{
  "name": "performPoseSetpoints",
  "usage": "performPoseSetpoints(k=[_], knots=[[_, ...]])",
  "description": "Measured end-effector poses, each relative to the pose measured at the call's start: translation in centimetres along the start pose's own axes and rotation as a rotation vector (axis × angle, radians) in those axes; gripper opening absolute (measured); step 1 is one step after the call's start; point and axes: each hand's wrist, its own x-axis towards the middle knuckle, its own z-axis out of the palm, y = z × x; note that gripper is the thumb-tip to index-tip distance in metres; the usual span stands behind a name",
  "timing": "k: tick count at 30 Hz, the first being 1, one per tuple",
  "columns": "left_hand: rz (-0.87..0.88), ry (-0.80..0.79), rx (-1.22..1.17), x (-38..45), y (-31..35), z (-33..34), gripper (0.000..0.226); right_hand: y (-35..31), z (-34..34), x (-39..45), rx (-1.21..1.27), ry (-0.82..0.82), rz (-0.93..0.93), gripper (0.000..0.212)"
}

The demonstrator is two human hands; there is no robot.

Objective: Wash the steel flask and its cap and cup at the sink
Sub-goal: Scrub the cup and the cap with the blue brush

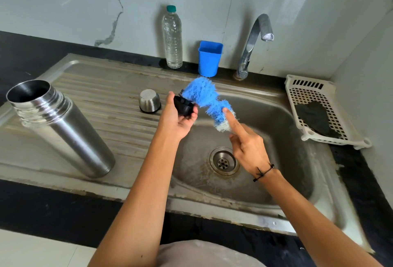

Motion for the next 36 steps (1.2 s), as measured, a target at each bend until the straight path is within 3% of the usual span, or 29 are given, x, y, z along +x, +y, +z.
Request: performPoseSetpoints(k=[9,13,17,23,27,32,36], knots=[[-0.103,-0.094,-0.066,-0.2,0.2,-0.4,0.053,0.5,-0.1,0.2,0.069,-0.003,0.005,0.066],[-0.072,-0.138,0.019,-0.5,-0.1,-0.3,0.044,-0.2,0.1,0.7,0.099,-0.028,-0.036,0.073],[-0.081,-0.213,0.011,-0.6,0.3,-0.6,0.041,0.7,0.4,0.2,0.172,-0.012,0.098,0.079],[-0.029,-0.139,0.163,-0.1,-0.3,-0.8,0.039,0.2,-0.2,0.2,0.172,-0.034,0.0,0.08],[-0.015,-0.131,0.32,-0.4,-0.6,-0.7,0.033,1.1,-0.4,0.0,0.169,-0.047,0.119,0.082],[0.053,-0.078,0.382,-0.1,-1.0,-0.6,0.03,0.7,-0.3,-0.4,0.175,-0.08,0.022,0.078],[0.069,-0.057,0.421,-0.1,-0.9,-0.7,0.024,1.7,-0.1,-0.6,0.162,-0.061,0.135,0.08]])
